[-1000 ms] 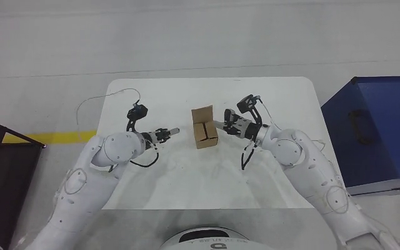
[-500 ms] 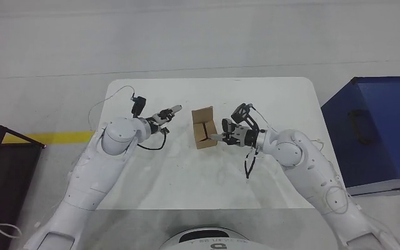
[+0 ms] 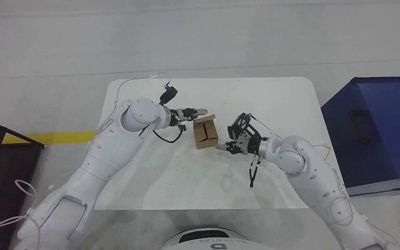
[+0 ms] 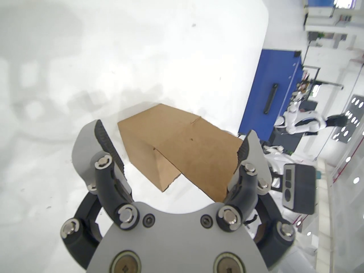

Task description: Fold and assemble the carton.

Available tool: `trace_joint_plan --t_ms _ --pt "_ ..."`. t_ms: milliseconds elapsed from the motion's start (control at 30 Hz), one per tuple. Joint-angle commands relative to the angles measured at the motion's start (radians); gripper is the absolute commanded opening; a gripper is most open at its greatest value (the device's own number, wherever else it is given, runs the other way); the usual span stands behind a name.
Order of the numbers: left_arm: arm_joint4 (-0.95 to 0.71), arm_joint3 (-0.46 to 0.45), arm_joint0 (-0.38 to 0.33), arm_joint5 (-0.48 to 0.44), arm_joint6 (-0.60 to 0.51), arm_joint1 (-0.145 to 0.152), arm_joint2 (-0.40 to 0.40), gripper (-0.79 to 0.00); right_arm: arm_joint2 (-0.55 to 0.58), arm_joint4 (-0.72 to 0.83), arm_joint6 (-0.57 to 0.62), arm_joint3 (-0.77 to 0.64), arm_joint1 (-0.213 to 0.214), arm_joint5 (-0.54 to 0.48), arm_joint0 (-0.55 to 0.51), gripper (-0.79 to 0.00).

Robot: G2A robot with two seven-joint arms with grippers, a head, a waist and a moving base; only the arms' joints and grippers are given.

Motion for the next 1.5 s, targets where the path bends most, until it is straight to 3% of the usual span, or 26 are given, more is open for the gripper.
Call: trace_joint_plan --t_ms 0,333,1000,1467 --pt "0.018 0.000 0.000 -0.025 -0.037 0.002 0.007 0.000 0.003 -0.001 0.000 -0.003 0.001 0.005 -0.003 -0.166" --pt "0.080 -0.013 0.004 -0.034 -0.084 0.004 0.032 0.000 0.001 0.030 -0.048 0.005 -0.003 -0.008 0.020 -0.234" --pt "0.077 0.025 -0.008 -0.061 -0.093 -0.014 0.057 0.000 -0.093 -0.018 -0.106 0.083 -0.028 -0.042 0.109 -0.243" --pt "0.035 0.065 -0.009 -0.093 -0.133 -0.022 0.054 0.000 -0.123 -0.032 -0.126 0.136 -0.040 -0.025 0.141 -0.348"
